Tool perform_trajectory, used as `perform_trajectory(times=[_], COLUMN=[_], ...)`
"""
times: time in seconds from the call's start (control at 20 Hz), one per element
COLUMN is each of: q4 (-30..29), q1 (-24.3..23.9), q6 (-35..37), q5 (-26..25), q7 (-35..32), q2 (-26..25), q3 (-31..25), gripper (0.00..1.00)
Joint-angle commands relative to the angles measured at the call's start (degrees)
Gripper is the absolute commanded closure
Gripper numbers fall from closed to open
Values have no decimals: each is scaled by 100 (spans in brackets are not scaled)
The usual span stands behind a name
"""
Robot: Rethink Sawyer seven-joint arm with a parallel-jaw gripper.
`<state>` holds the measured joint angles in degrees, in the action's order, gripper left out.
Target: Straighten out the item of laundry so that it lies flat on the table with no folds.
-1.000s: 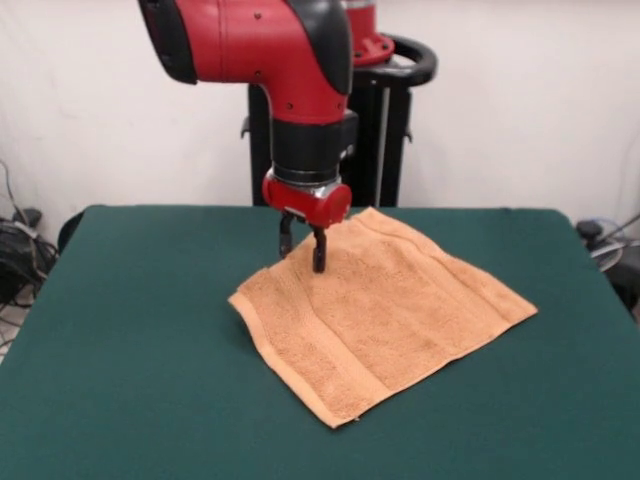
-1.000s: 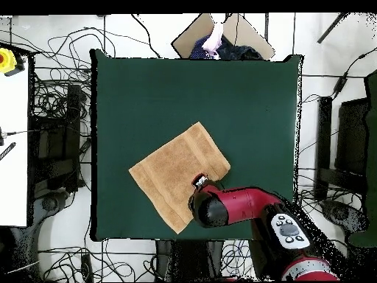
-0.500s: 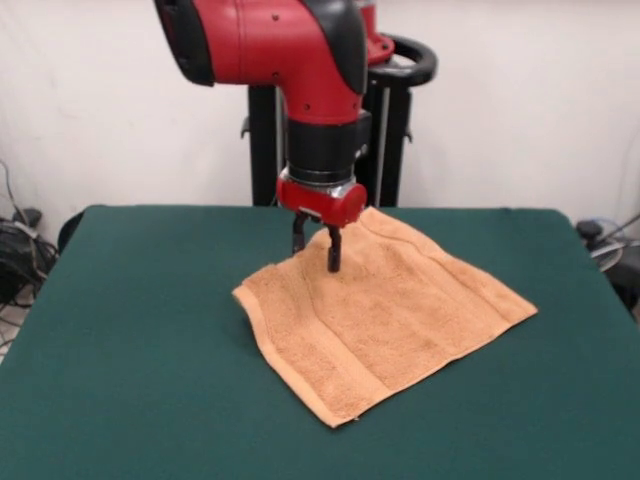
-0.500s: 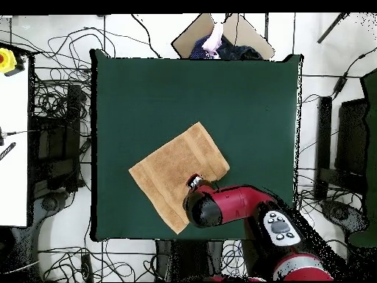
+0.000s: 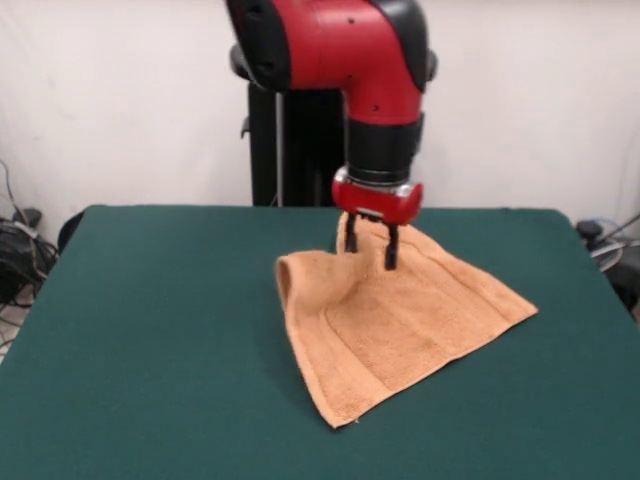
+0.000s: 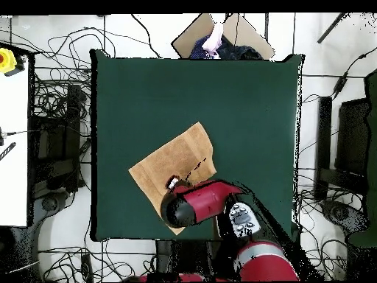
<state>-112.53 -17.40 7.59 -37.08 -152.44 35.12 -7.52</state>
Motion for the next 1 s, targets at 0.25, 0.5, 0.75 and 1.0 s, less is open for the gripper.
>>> perform_trajectory(times=[0.25, 0.5, 0.75, 1.0], q4=[60, 104, 90, 92], q1=[632, 605, 655, 581], q6=[-258, -337, -424, -346], q5=[463, 480, 506, 517], q7=[-645, -566, -562, -480], q2=[-438, -528, -556, -516], q3=[165, 195, 269, 214], gripper=[0, 0, 0, 0])
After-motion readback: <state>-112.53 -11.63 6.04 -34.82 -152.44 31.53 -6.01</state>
